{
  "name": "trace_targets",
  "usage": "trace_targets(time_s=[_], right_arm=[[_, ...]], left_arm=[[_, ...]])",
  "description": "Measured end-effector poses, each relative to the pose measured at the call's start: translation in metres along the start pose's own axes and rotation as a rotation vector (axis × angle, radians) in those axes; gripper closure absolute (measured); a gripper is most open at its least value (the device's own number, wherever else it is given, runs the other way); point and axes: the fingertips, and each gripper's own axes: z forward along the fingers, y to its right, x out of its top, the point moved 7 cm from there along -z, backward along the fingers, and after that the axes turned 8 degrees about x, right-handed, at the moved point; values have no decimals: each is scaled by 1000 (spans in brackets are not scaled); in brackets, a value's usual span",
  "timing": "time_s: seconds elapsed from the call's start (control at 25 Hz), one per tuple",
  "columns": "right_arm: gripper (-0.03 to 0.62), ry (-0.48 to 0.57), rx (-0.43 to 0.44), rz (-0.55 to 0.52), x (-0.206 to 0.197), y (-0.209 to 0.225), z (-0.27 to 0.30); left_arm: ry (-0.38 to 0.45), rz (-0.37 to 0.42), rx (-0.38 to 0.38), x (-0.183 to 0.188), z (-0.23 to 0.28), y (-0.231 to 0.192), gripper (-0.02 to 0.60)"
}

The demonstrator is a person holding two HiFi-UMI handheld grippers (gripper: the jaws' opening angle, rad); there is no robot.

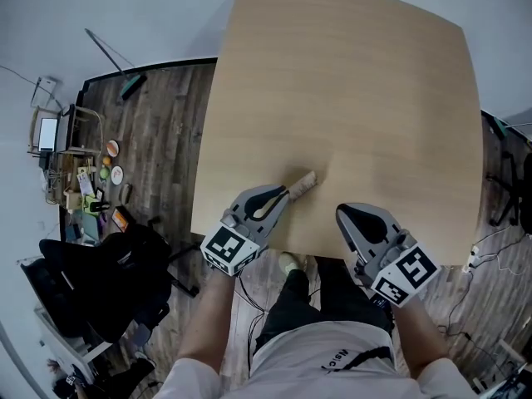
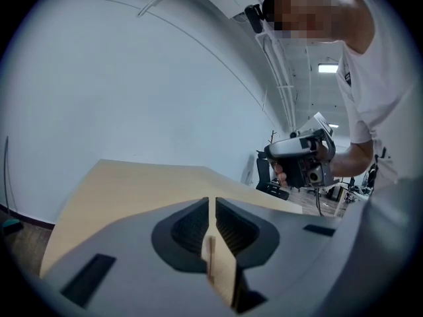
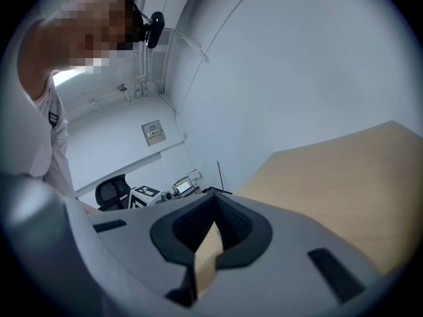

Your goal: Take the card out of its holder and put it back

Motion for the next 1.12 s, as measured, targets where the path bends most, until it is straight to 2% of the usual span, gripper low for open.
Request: trace_targets(time_s=[0.36,0.72,0.96,1.12], right_arm=[[582,35,16,-89,28,-35,14],[582,76,0,-156,54,-76,9],[582,94,-12,-182,65,-104,4],[582,123,-9,-195,72,-124,-1]], left_arm=[[114,-43,9,56,-23,29,555],[203,-83,65,114,-66,59,555],[245,-131,135,138,-98,81,555],[263,-126,142,149,-115,96,555]])
